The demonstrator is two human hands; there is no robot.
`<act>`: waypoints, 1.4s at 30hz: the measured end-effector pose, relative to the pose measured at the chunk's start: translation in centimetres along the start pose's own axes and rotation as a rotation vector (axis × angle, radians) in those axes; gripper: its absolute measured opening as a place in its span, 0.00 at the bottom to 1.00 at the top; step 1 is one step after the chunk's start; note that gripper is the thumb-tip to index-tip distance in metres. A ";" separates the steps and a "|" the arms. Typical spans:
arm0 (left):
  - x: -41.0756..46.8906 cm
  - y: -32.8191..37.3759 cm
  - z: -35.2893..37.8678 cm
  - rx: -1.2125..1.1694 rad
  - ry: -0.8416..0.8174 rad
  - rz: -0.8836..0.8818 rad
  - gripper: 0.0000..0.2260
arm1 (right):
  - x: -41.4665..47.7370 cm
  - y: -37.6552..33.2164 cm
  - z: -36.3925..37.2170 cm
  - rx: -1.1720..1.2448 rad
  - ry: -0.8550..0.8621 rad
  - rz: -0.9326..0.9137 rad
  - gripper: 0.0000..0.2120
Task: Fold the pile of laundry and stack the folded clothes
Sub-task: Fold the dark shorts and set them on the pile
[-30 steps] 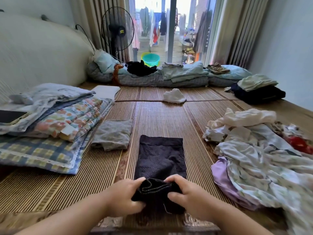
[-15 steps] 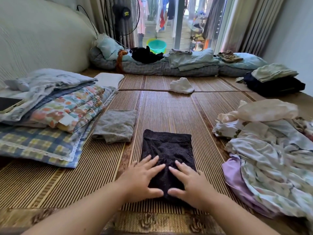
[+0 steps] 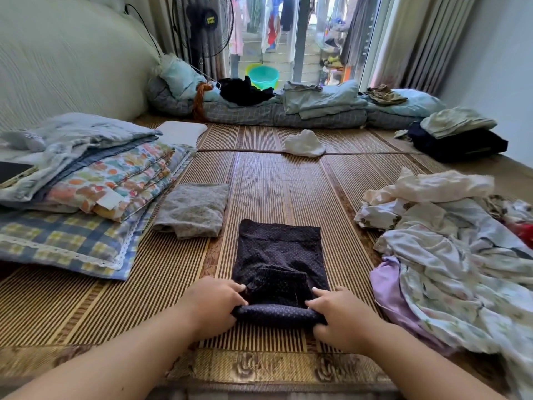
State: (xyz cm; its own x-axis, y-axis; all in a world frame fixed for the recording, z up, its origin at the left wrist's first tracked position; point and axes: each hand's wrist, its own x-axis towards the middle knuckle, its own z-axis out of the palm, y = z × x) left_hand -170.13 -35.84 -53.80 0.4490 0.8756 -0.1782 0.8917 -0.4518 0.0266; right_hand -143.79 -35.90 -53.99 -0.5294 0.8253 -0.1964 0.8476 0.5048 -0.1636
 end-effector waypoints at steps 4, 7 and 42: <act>-2.6 -0.3 -0.6 -0.416 0.057 0.075 0.10 | -2.4 -0.2 -1.9 0.489 0.075 0.050 0.09; -3.9 0.1 -1.8 -0.960 -0.019 0.010 0.09 | -3.4 -0.5 -3.7 0.882 0.069 0.055 0.09; 2.2 -0.3 -0.8 -1.183 0.025 -0.451 0.34 | 4.7 -1.2 -1.9 1.013 0.181 0.574 0.35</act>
State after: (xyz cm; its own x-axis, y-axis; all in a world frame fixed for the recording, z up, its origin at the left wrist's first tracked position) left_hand -169.35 -33.69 -53.38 0.0825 0.9204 -0.3821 0.4654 0.3034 0.8314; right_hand -147.21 -32.14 -52.87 0.0026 0.9310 -0.3649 0.5015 -0.3169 -0.8050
